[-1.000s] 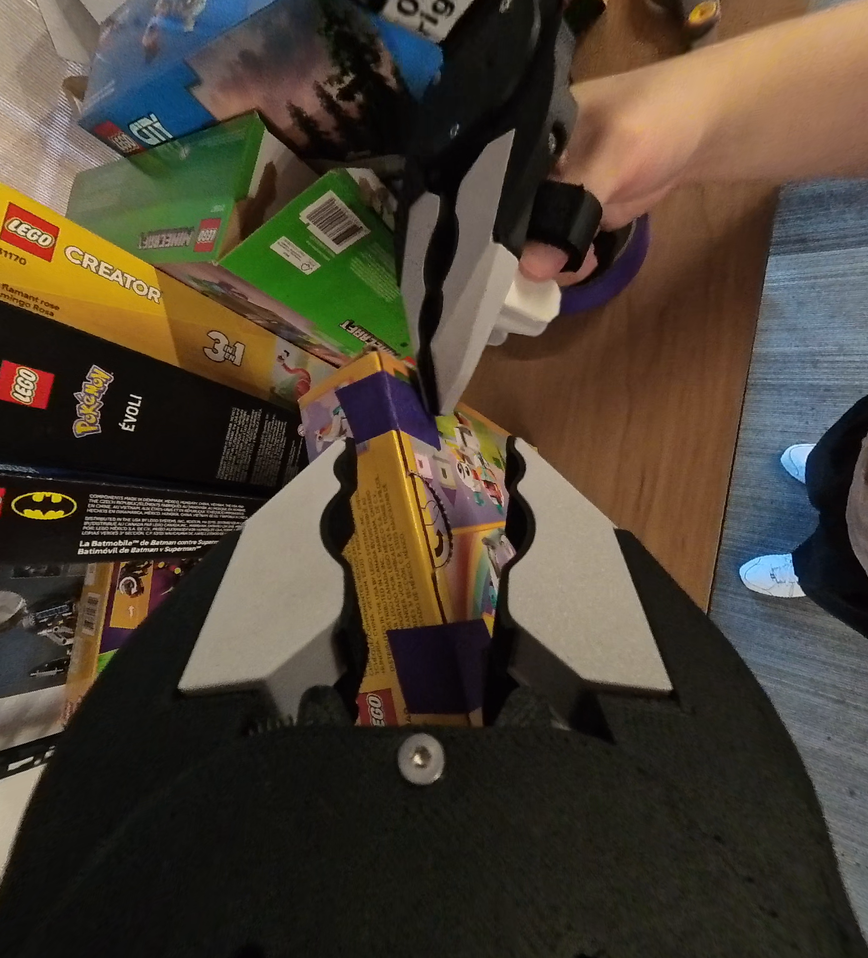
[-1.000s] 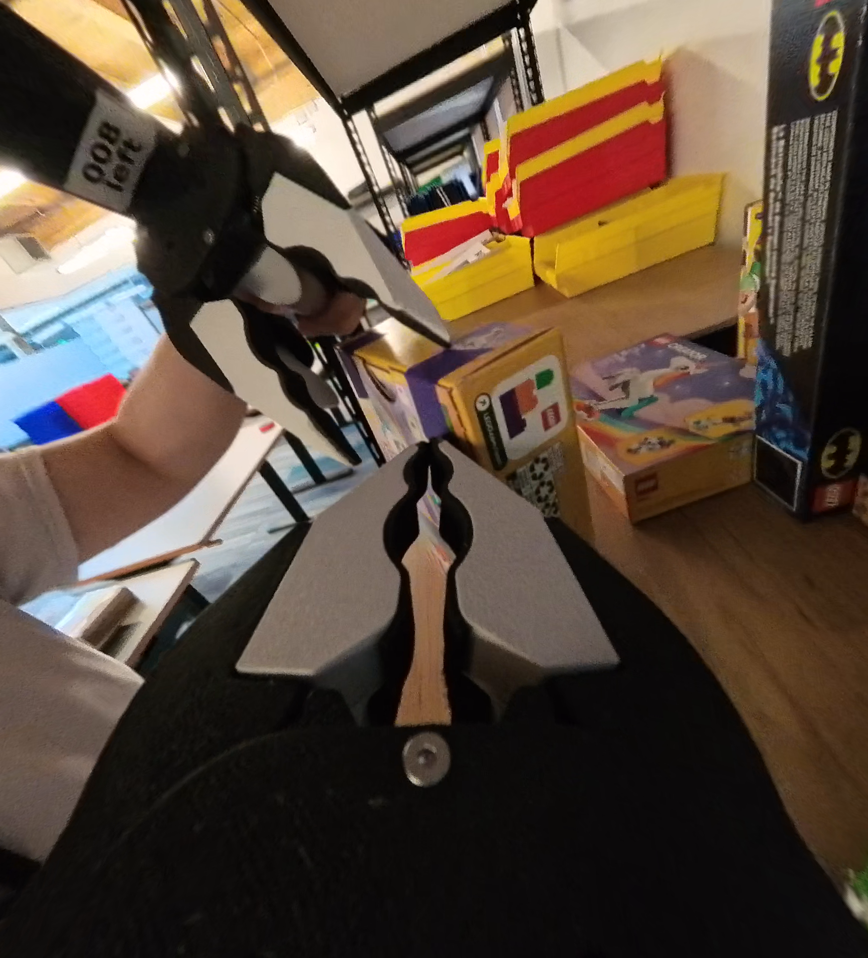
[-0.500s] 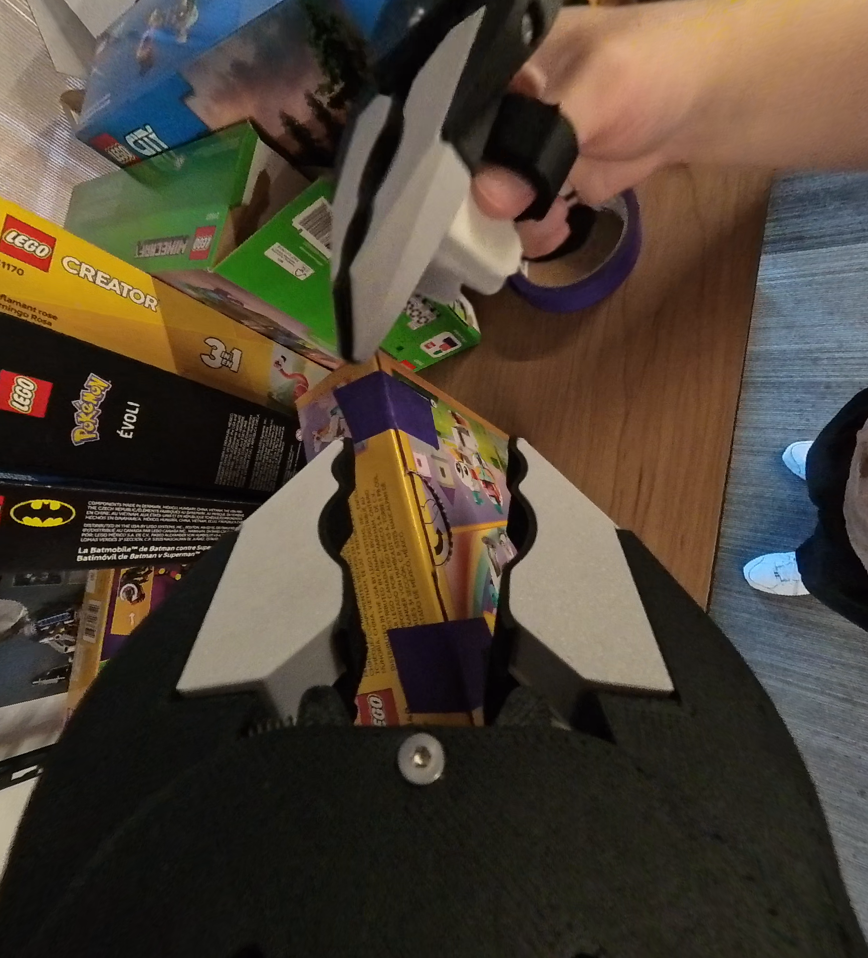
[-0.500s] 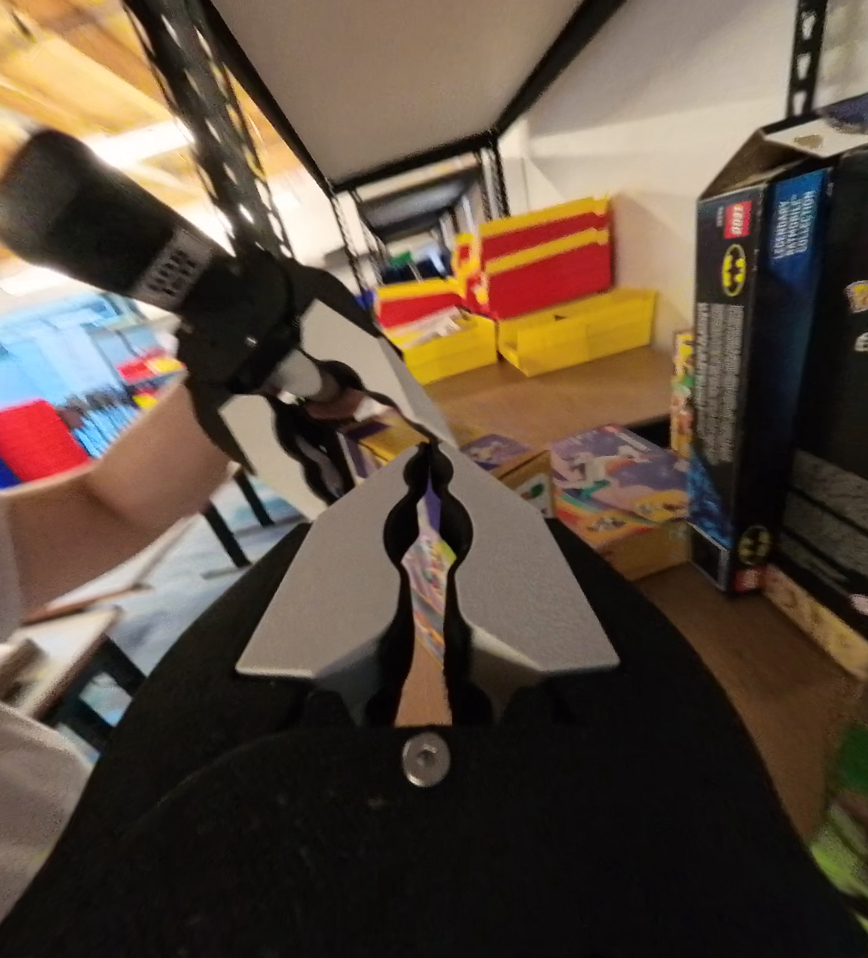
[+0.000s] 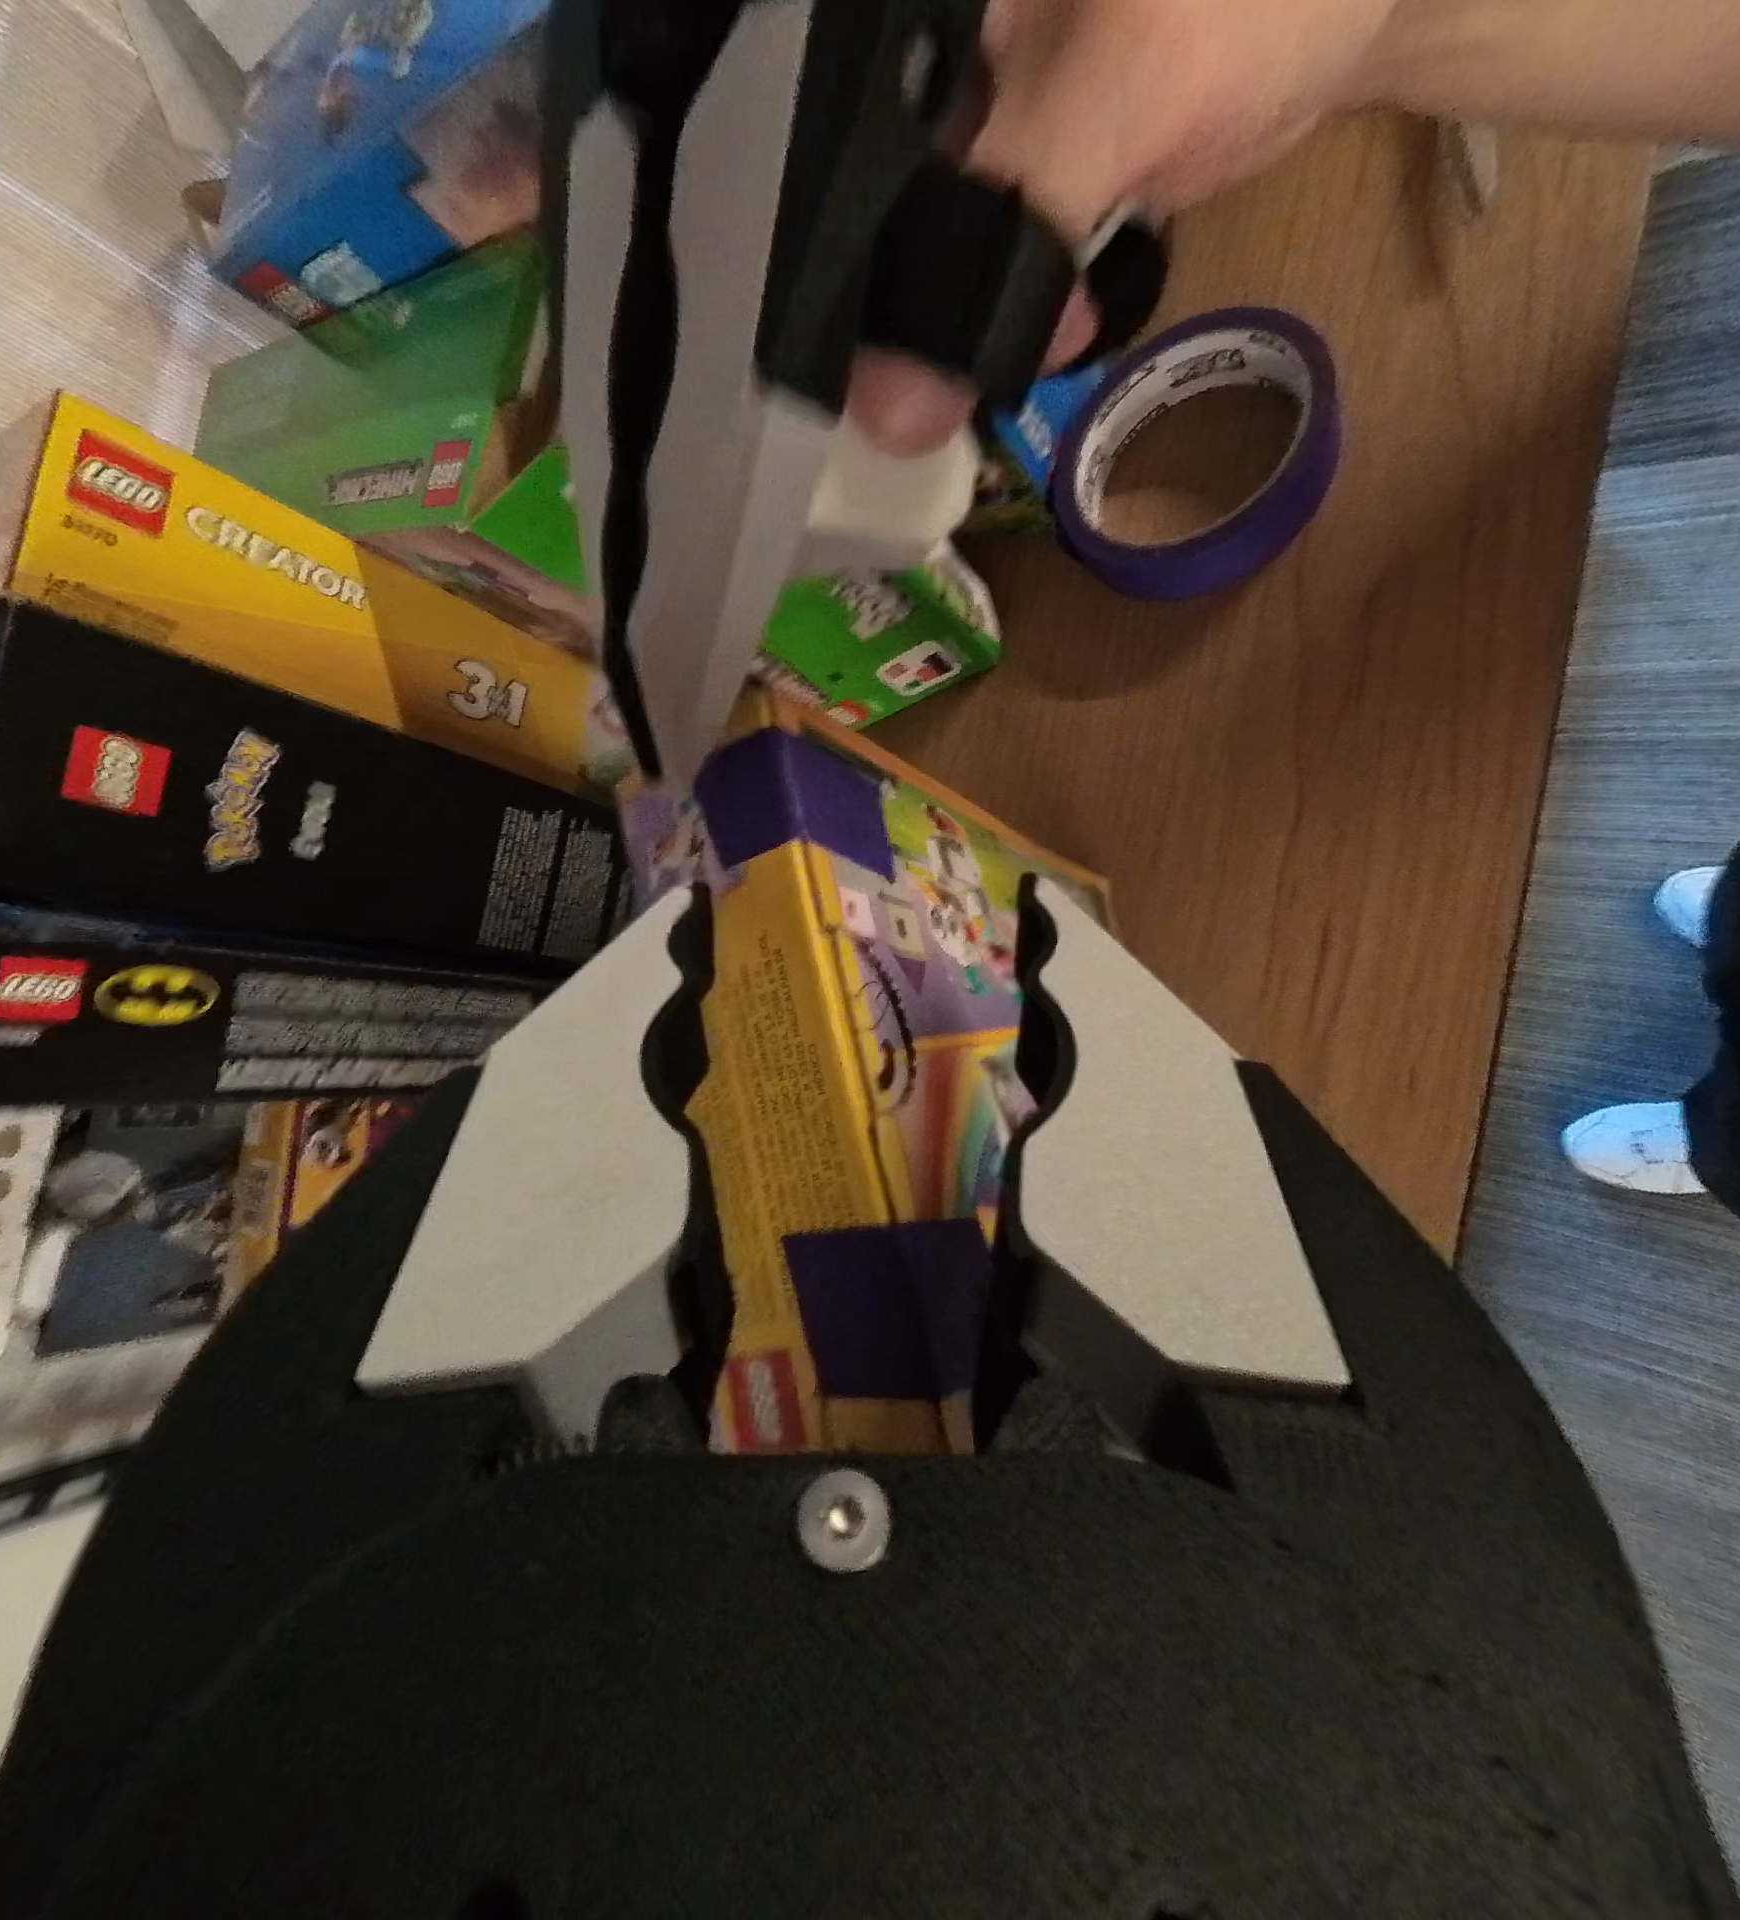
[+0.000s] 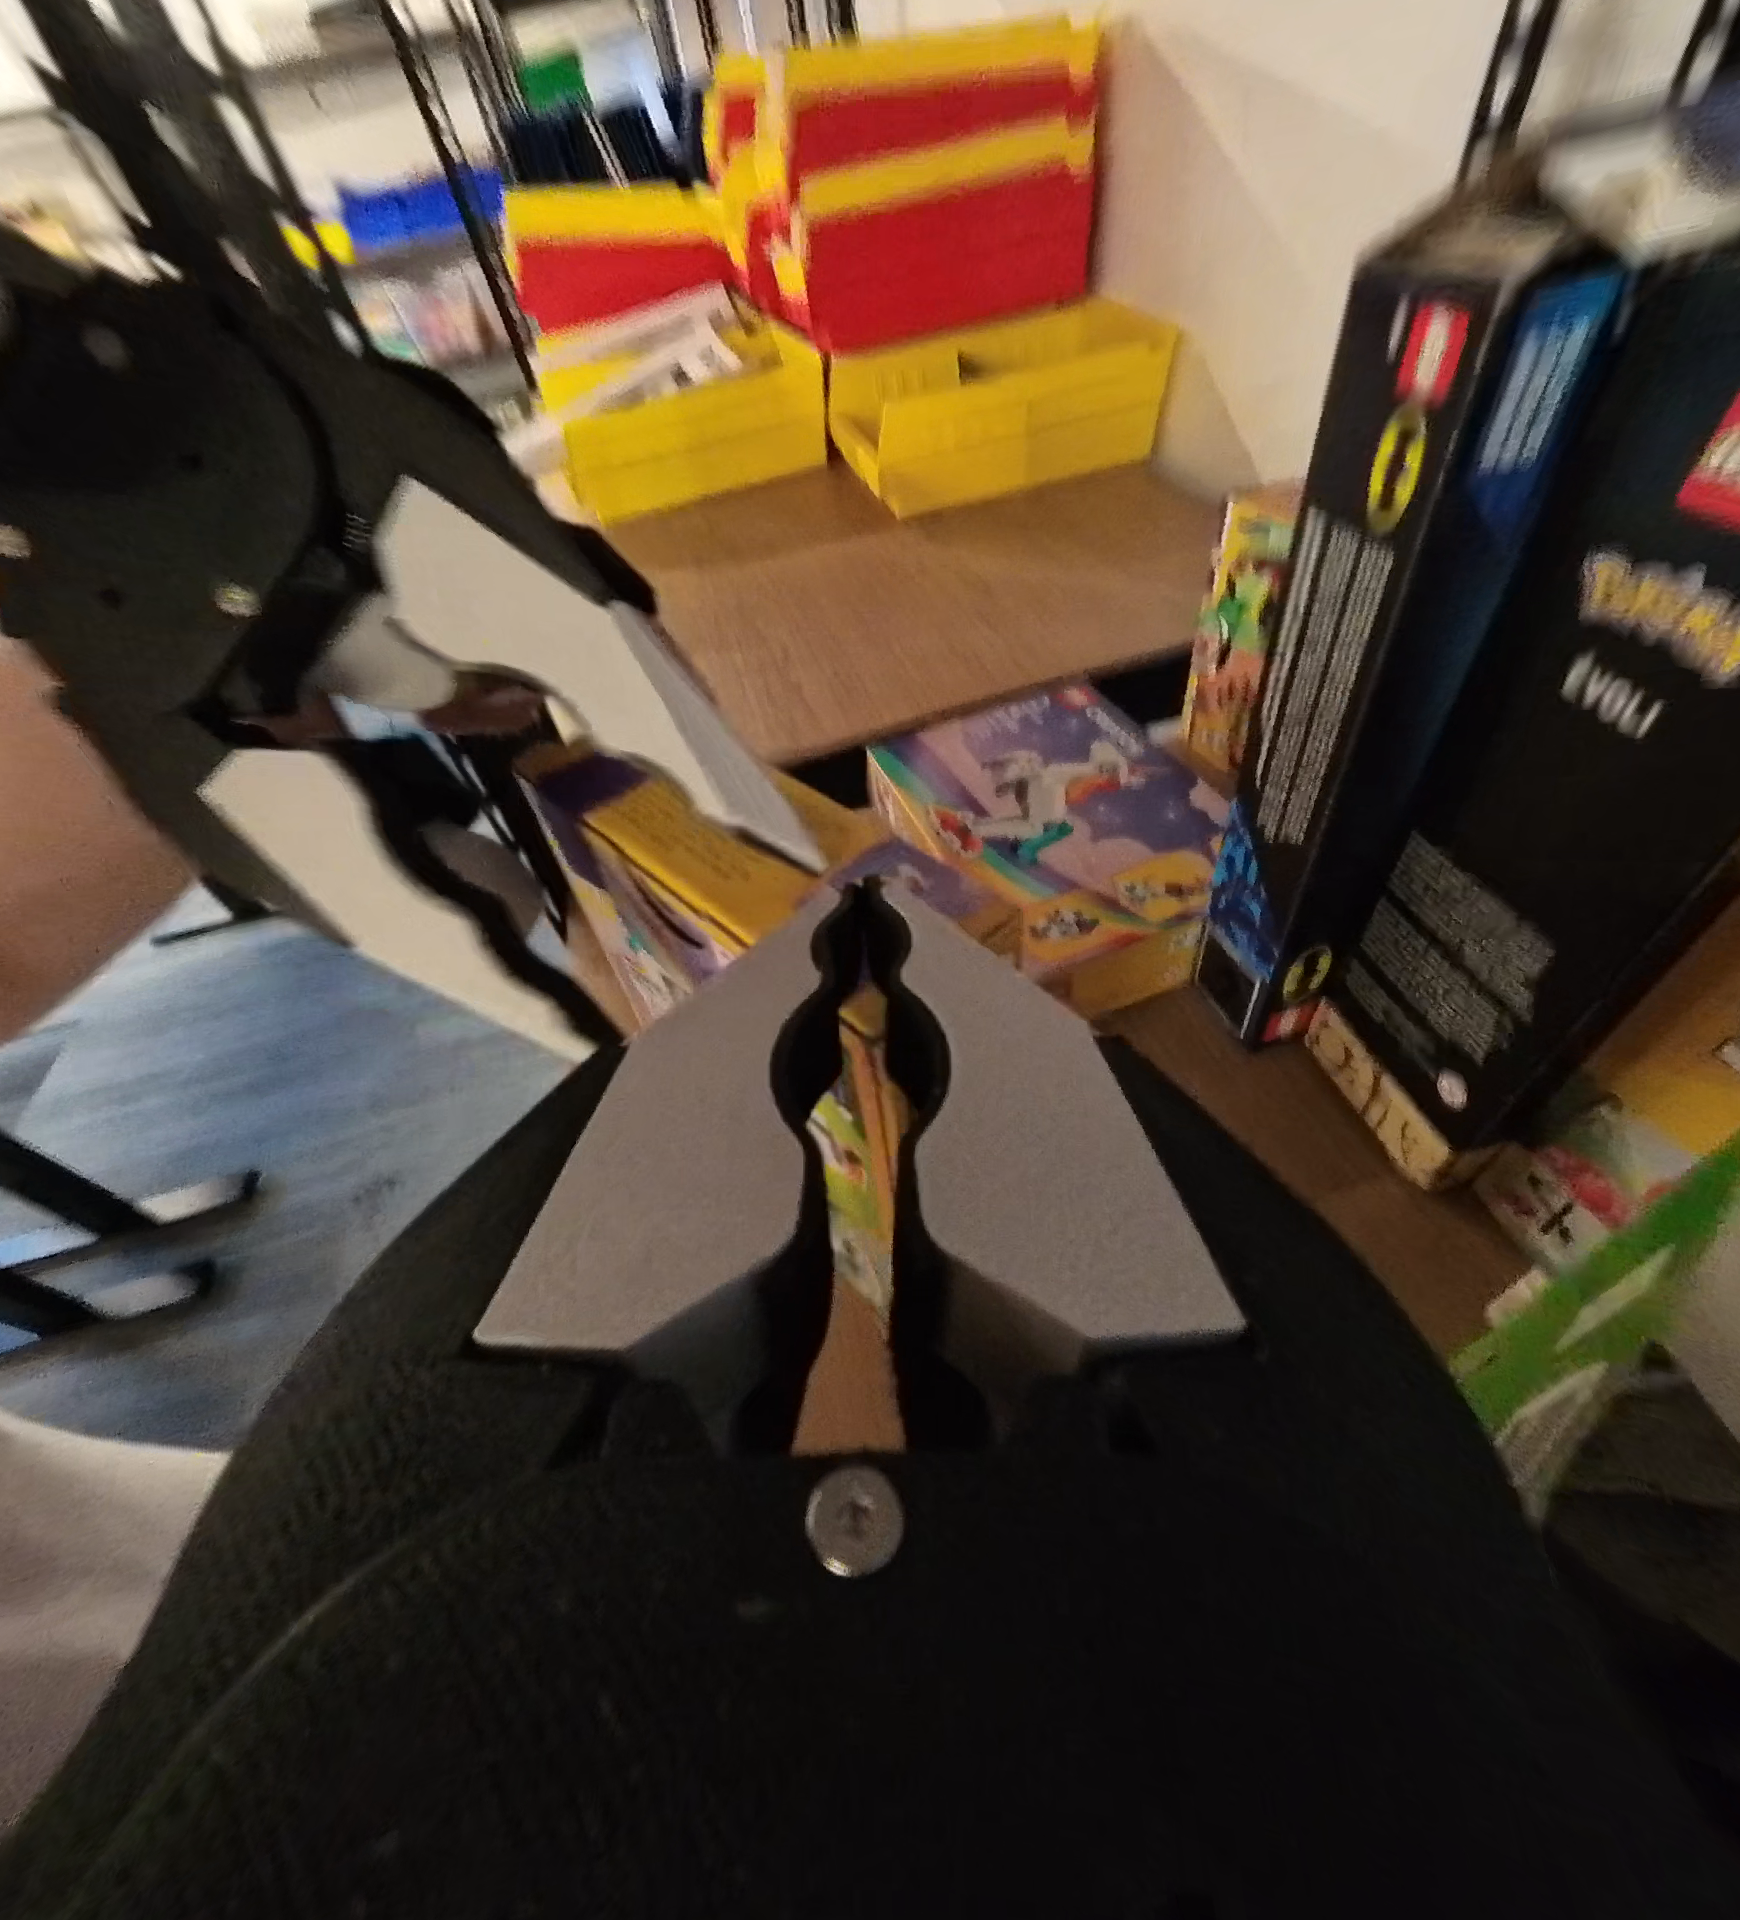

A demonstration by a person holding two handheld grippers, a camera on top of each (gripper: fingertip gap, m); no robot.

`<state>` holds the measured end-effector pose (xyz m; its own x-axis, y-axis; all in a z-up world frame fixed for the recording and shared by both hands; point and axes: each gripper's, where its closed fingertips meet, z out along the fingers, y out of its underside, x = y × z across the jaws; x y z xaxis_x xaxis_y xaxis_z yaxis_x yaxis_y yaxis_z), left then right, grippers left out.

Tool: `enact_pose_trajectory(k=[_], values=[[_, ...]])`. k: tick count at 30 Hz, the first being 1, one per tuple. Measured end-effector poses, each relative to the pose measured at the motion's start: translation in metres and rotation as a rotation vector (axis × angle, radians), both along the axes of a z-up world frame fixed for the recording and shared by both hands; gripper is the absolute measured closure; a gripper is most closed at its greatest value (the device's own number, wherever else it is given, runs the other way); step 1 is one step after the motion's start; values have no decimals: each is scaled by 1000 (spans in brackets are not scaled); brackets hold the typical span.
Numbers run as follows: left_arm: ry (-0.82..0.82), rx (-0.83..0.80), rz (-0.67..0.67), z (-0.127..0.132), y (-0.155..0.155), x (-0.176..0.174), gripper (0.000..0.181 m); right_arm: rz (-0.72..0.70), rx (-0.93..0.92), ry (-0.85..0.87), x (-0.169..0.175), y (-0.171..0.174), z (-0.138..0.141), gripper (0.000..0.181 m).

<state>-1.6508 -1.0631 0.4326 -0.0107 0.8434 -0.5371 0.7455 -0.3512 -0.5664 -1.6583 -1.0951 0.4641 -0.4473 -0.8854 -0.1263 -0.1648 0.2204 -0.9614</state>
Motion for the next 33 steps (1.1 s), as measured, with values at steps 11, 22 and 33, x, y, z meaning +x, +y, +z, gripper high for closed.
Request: enact_pose_trajectory(k=[11, 22, 33], values=[[756, -289, 445, 18, 29, 84, 90, -148, -180, -139, -20, 6, -71, 86], [830, 87, 442, -57, -27, 71, 81, 47, -89, 129, 24, -2, -108, 103], [897, 370, 33, -64, 30, 35, 122, 351, -407, 1021, 28, 66, -47, 74]])
